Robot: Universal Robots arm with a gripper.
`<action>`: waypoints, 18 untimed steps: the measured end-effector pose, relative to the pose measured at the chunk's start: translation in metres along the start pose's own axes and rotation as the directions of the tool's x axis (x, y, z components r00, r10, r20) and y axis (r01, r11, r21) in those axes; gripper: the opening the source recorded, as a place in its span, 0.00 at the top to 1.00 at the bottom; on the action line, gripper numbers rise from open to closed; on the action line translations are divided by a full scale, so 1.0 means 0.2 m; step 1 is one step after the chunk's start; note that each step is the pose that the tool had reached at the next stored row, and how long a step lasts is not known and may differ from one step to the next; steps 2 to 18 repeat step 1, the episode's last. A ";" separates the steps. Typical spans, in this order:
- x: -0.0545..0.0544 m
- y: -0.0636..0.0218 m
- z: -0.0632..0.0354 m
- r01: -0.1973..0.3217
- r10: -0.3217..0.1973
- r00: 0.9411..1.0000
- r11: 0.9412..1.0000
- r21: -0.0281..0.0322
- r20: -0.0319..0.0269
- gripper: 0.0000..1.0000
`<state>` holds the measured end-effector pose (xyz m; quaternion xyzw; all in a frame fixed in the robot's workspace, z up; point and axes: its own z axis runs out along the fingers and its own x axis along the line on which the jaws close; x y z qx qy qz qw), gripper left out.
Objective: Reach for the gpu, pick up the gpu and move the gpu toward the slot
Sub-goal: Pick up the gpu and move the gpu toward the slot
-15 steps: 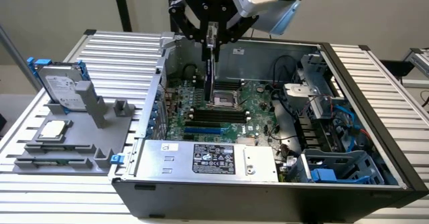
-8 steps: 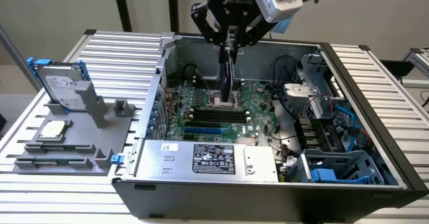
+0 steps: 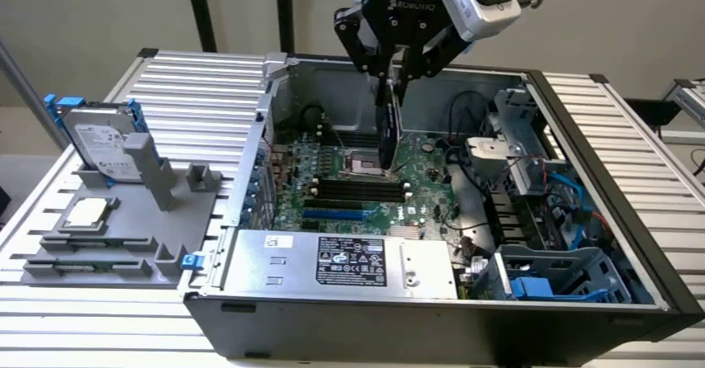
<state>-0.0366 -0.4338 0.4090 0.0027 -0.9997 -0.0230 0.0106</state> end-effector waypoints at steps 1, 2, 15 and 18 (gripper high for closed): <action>0.00 0.000 0.000 0.000 0.000 1.000 1.000 0.000 0.000 0.74; 0.00 0.000 0.000 0.000 0.000 1.000 1.000 0.000 0.000 0.74; 0.00 0.000 0.000 0.000 0.000 1.000 1.000 0.000 0.000 0.74; 0.00 0.000 0.000 0.000 0.000 1.000 1.000 0.000 0.000 0.74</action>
